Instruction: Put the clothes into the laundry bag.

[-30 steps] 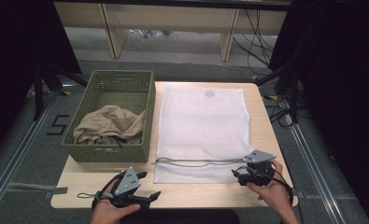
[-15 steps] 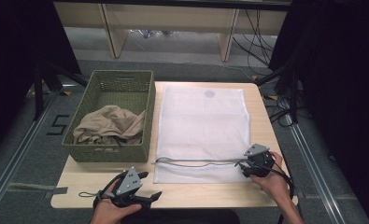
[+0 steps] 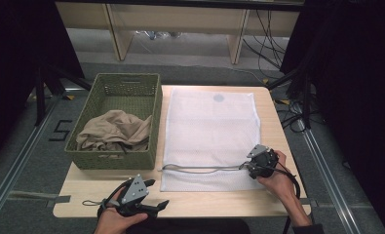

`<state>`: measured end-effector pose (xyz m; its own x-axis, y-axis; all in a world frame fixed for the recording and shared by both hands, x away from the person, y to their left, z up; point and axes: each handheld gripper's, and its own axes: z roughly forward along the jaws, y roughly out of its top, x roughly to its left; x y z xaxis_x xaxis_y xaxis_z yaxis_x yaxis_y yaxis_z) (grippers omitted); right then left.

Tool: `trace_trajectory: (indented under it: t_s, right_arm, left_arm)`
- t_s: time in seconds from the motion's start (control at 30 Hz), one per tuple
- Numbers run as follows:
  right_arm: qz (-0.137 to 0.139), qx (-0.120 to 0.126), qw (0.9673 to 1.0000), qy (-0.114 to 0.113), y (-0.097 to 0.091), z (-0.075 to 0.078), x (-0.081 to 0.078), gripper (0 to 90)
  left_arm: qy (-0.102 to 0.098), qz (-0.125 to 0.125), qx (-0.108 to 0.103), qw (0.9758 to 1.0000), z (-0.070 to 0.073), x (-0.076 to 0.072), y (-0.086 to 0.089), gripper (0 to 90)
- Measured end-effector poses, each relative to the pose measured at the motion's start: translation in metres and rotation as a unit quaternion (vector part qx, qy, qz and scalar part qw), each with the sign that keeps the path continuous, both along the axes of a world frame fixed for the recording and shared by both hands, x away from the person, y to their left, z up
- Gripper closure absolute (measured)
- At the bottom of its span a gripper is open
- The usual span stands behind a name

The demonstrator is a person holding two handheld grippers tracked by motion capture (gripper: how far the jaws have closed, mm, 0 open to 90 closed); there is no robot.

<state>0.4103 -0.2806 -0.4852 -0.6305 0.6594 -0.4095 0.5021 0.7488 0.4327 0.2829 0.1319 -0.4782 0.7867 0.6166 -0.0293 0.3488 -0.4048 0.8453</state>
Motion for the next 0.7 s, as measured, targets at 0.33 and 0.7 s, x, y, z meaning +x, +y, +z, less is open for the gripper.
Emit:
trace_trajectory:
  t_s: [0.33, 0.7]
  right_arm:
    - [0.018, 0.013, 0.9997, -0.008, 0.022, -0.001, 0.018, 40.3]
    - [0.079, 0.033, 0.9963, -0.006, 0.052, -0.001, 0.033, 66.9]
  left_arm:
    - [0.000, -0.003, -0.003, 1.0000, -0.001, 0.000, -0.001, 20.6]
    - [0.001, -0.001, -0.003, 1.0000, 0.000, 0.000, 0.000, 20.7]
